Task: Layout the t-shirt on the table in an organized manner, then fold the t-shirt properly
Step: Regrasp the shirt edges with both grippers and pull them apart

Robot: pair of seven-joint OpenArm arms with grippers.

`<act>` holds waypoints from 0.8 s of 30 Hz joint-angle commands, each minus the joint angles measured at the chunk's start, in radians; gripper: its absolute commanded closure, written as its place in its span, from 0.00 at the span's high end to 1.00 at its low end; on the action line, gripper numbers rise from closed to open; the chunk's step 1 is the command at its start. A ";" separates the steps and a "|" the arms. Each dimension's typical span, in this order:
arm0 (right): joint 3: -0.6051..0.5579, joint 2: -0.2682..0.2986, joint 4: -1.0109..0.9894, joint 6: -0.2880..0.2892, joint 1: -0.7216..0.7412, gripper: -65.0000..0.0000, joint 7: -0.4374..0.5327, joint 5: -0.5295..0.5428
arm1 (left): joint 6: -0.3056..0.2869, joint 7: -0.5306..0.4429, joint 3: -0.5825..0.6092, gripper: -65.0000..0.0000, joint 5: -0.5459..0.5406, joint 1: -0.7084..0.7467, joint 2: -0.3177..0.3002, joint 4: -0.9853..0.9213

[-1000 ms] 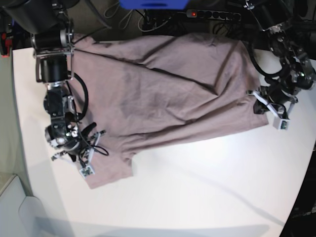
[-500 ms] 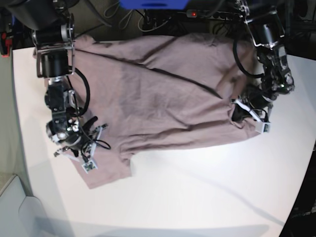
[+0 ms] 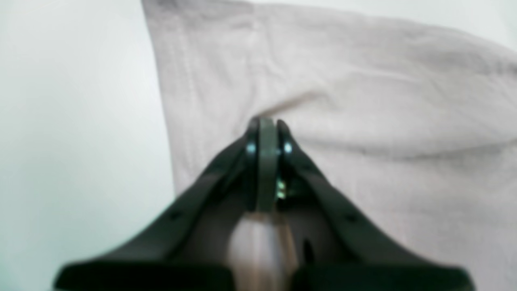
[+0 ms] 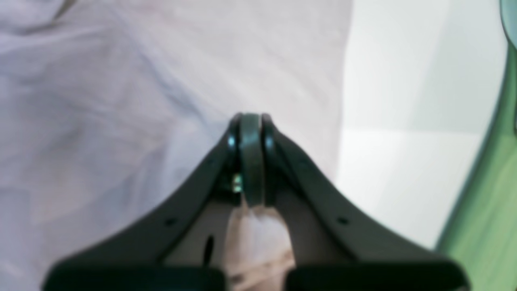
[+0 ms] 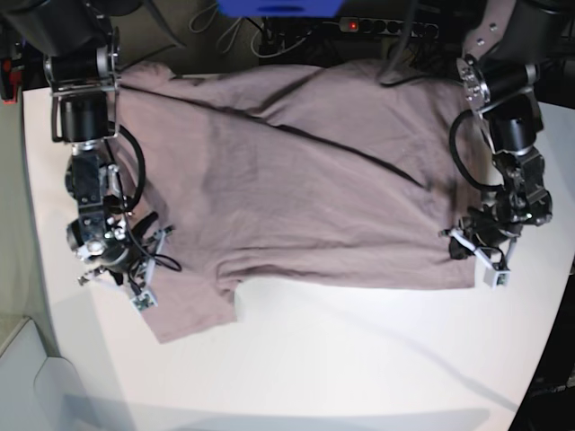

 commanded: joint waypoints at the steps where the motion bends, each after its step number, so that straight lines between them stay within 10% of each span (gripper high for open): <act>1: 0.005 0.012 0.021 0.002 0.029 0.00 0.014 0.003 | 0.006 -0.003 0.000 0.00 -0.004 -0.035 -0.012 0.013; 9: 0.088 0.035 0.061 0.003 0.045 0.00 0.013 0.003 | 0.003 0.151 -0.009 0.00 -0.017 -0.047 -0.012 0.235; 16: 0.108 0.036 0.053 0.026 0.043 0.00 -0.047 0.003 | 0.014 0.396 -0.009 0.00 -0.243 0.111 -0.011 0.640; 24: 0.100 0.007 -0.133 0.094 0.128 0.00 0.010 0.003 | 0.017 0.424 -0.011 0.00 -0.303 0.373 0.083 0.843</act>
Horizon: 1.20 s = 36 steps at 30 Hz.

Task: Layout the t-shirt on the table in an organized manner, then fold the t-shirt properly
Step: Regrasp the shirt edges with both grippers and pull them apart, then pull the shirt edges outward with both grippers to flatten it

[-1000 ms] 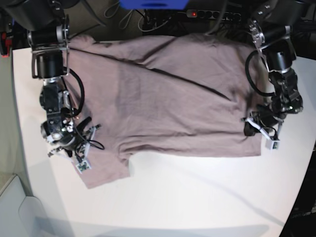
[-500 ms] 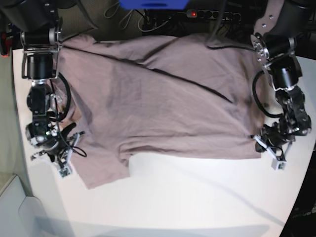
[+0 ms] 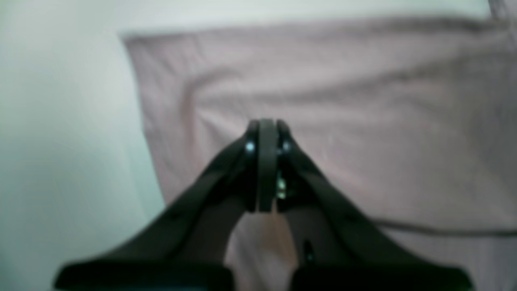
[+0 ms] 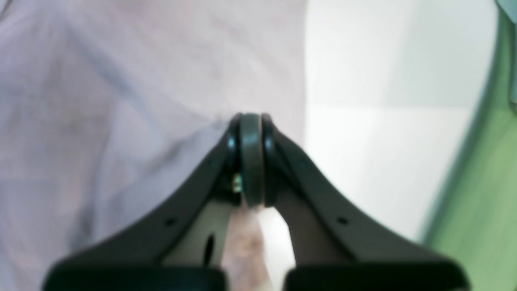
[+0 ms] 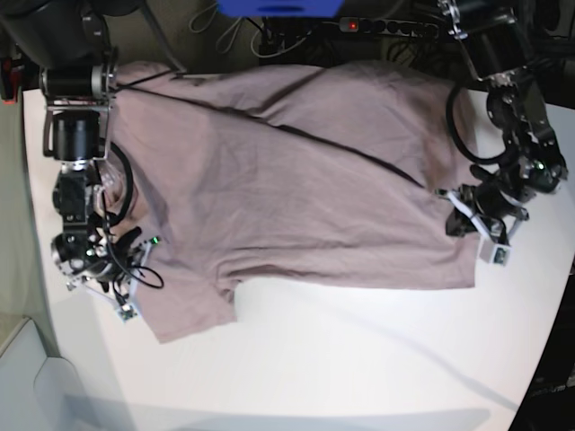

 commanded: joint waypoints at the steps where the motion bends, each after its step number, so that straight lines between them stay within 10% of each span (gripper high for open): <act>1: 0.003 0.009 -0.029 0.000 0.048 0.00 0.030 0.001 | -0.001 -0.018 -0.003 0.00 -0.016 0.004 -0.007 0.033; 17: -0.048 -0.005 -0.517 -0.012 0.248 0.00 0.406 -0.001 | -0.013 -0.007 -0.123 0.00 -0.017 0.214 0.041 0.251; 24: -0.048 0.004 -0.545 -0.199 0.317 0.00 0.500 -0.001 | -0.013 -0.016 -0.123 0.00 -0.017 0.279 0.041 0.263; 32: -0.009 0.055 -0.281 -0.192 0.260 0.00 0.259 -0.001 | -0.013 -0.018 -0.123 0.00 -0.017 0.291 0.031 0.258; 36: 0.055 0.063 0.019 -0.069 0.093 0.00 0.084 0.001 | -0.013 -0.018 -0.125 0.00 -0.011 0.280 0.030 0.257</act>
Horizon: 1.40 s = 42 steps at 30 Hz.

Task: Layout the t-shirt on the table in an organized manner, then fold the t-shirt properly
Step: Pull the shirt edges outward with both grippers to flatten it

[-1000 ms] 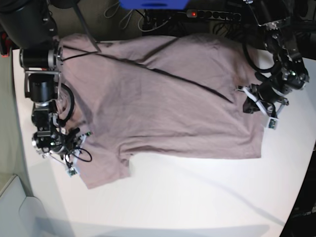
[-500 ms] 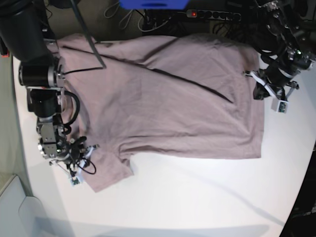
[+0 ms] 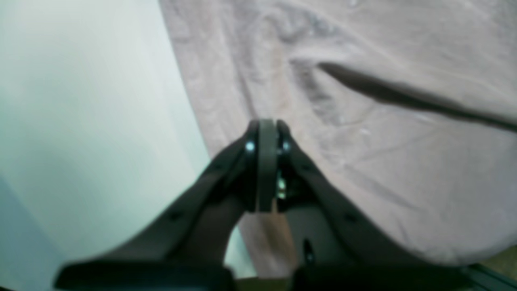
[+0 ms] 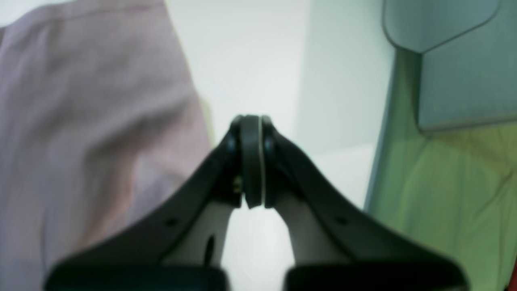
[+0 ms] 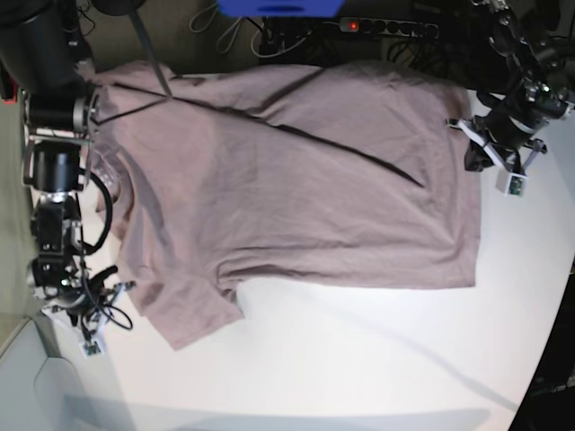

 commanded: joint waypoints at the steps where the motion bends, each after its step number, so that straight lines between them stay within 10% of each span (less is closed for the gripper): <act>1: 0.013 0.005 0.082 0.014 -0.014 0.00 -0.013 0.008 | -0.002 -0.017 -0.003 0.00 -0.014 -0.009 -0.010 0.016; 15: 0.021 -0.020 0.303 0.014 -0.323 0.00 -0.096 0.008 | -0.002 -0.017 -0.003 0.00 -0.012 -0.078 -0.044 0.014; 29: 0.021 0.045 -0.280 0.010 -0.122 0.00 0.111 0.007 | -0.003 -0.017 -0.088 0.00 -0.020 -0.035 -0.038 0.014; 42: 0.019 0.097 -0.295 -0.116 0.038 0.00 0.142 0.007 | -0.003 -0.017 -0.082 0.00 -0.020 -0.040 0.001 0.014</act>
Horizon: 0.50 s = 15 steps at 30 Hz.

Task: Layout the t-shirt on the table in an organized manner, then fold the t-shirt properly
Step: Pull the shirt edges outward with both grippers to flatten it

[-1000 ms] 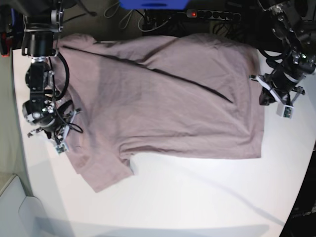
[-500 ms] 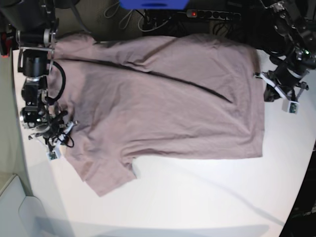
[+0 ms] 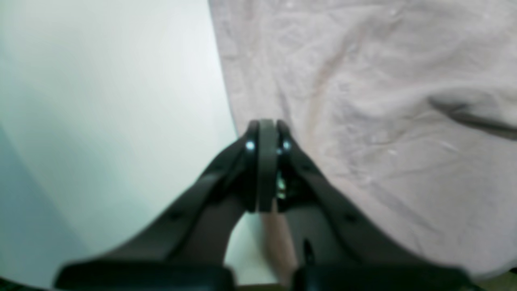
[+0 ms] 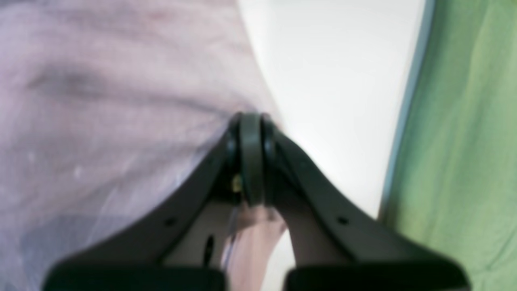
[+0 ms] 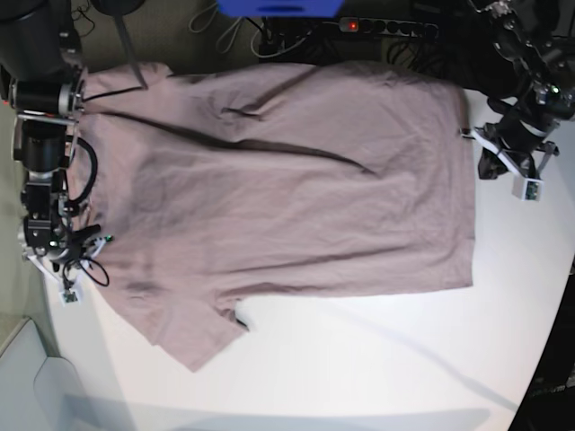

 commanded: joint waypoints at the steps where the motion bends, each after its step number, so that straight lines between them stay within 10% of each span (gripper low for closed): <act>1: 0.005 0.031 0.020 -0.009 0.050 0.00 0.020 0.003 | 0.000 -0.021 -0.002 0.00 -0.014 -0.003 -0.012 0.018; 15: 0.146 -0.025 0.391 -0.003 -0.074 0.00 -0.108 0.006 | 0.012 -0.019 0.153 0.00 -0.004 0.029 0.017 0.015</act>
